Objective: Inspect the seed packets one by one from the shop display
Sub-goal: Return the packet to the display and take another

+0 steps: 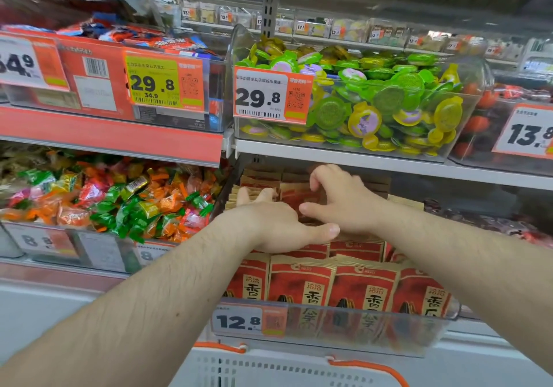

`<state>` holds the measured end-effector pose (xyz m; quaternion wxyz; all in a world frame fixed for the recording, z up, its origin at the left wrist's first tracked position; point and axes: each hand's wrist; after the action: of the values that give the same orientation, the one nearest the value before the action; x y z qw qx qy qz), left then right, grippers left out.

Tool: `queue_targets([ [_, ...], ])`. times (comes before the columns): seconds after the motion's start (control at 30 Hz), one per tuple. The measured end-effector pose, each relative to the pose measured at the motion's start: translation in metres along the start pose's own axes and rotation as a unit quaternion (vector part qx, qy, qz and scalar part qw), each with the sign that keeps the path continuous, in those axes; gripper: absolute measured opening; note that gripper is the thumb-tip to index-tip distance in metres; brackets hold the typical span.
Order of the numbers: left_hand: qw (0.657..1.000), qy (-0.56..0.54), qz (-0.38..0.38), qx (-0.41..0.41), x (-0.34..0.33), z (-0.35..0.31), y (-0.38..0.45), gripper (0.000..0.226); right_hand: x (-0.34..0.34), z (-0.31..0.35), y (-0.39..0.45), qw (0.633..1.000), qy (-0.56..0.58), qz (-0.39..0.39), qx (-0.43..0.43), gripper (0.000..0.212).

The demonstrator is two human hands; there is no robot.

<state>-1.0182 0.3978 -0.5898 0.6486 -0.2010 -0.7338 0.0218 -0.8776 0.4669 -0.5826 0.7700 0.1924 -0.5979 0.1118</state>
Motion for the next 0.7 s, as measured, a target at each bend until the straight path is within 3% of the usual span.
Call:
queue_targets([
  [0.1,1.0,0.001,-0.008,0.006,-0.002,0.0,0.001,0.104,0.002,-0.003,-0.002,0.999,-0.029,0.018,0.036,0.022],
  [0.2,1.0,0.004,-0.012,0.017,-0.003,0.0,0.002,0.109,0.005,0.003,0.01,0.994,-0.093,0.051,0.004,0.05],
  [0.3,1.0,-0.003,-0.019,0.021,-0.004,-0.001,0.002,0.109,0.004,0.004,0.029,0.992,-0.066,0.099,-0.03,0.055],
  [0.4,0.999,0.007,-0.035,0.014,-0.006,0.005,0.009,0.124,0.0,0.006,0.04,0.984,-0.083,0.144,-0.056,0.067],
  [0.47,0.999,0.011,-0.046,0.013,-0.006,0.007,0.013,0.129,-0.002,0.011,0.043,0.981,-0.077,0.163,-0.078,0.063],
  [0.57,0.998,0.014,-0.065,0.007,-0.006,0.006,0.012,0.122,-0.003,0.017,0.043,0.974,-0.04,0.201,-0.095,0.039],
  [0.7,0.996,0.009,-0.09,0.001,-0.004,0.005,0.006,0.123,0.001,0.017,0.038,0.968,0.052,0.211,-0.125,0.037],
])
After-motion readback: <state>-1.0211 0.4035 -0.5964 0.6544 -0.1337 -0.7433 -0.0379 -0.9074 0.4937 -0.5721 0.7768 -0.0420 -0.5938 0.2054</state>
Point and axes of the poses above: each hand's wrist, its own y-axis towards the middle knuckle, its own x-axis out of the back of the hand, z = x × y, and after that the axes turned 13 degrees about -x, right-handed
